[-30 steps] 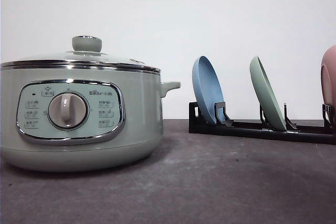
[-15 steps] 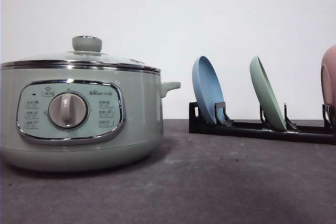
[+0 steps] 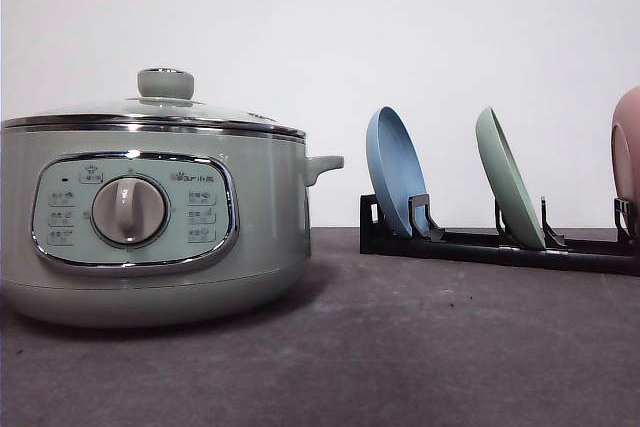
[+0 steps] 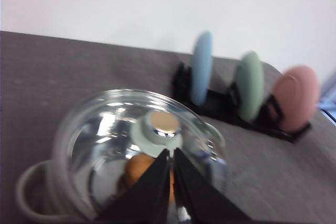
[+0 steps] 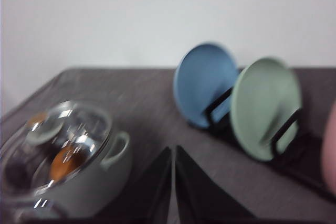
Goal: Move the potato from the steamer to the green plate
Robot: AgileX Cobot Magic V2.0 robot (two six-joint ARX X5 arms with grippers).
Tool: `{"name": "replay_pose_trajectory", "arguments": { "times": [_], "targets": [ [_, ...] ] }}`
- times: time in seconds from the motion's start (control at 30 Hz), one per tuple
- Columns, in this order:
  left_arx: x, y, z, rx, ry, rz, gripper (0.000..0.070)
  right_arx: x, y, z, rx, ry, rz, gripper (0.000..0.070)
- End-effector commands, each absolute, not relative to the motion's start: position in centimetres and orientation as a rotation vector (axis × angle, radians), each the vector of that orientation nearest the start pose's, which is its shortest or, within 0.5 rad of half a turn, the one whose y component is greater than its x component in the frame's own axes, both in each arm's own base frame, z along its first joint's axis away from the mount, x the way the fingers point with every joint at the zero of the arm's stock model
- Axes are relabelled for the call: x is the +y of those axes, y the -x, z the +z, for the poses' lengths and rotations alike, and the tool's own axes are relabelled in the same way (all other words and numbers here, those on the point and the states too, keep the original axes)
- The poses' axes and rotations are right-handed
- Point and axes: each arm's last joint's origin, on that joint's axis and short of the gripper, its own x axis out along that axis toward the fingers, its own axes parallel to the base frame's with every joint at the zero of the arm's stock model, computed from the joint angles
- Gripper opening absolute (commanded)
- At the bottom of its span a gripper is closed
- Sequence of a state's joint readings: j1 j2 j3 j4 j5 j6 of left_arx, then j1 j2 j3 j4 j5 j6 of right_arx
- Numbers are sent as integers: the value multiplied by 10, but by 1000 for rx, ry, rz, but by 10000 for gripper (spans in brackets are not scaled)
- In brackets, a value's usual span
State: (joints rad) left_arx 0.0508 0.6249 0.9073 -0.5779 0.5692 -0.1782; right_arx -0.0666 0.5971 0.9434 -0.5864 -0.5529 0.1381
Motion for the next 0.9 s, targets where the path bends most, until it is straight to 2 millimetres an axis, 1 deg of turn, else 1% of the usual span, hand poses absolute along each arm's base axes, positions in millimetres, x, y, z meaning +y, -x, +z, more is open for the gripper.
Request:
{"name": "replay_pose_trajectory", "arguments": {
  "times": [0.0,0.1,0.23,0.4,0.43,0.47,0.5,0.53,0.57,0.6,0.63,0.67,0.7,0.73,0.87],
  "targets": [
    [-11,-113,367,317,218,-544,2,9,-104,375,271,-159,502,0],
    [-14,-114,373,358,203,-608,3,10,-108,377,318,-148,537,0],
    [-16,-112,377,384,177,-630,3,13,-109,378,366,-136,563,0],
    [-16,-111,377,383,173,-635,5,15,-110,377,376,-126,580,1],
    [-16,-111,377,384,173,-635,14,15,-110,377,377,-128,580,17],
    [-16,-111,377,384,174,-635,46,15,-110,377,377,-130,579,66],
    [-16,-111,377,385,174,-635,100,15,-110,377,378,-132,579,163],
    [-16,-111,377,387,174,-635,175,15,-110,377,378,-133,577,277],
    [-16,-111,377,388,175,-635,266,15,-110,377,379,-135,575,397],
    [-16,-111,377,389,175,-635,375,15,-110,377,380,-137,572,504],
    [-16,-111,377,389,175,-635,462,15,-110,377,381,-140,568,557],
    [-16,-111,377,389,175,-635,538,15,-110,377,382,-141,562,569],
    [-16,-111,377,389,175,-635,584,15,-110,376,382,-139,554,568],
    [-16,-111,377,389,175,-635,599,14,-110,376,383,-138,549,568],
    [-16,-111,377,390,175,-635,596,15,-110,376,383,-138,546,568]
  ]
}}
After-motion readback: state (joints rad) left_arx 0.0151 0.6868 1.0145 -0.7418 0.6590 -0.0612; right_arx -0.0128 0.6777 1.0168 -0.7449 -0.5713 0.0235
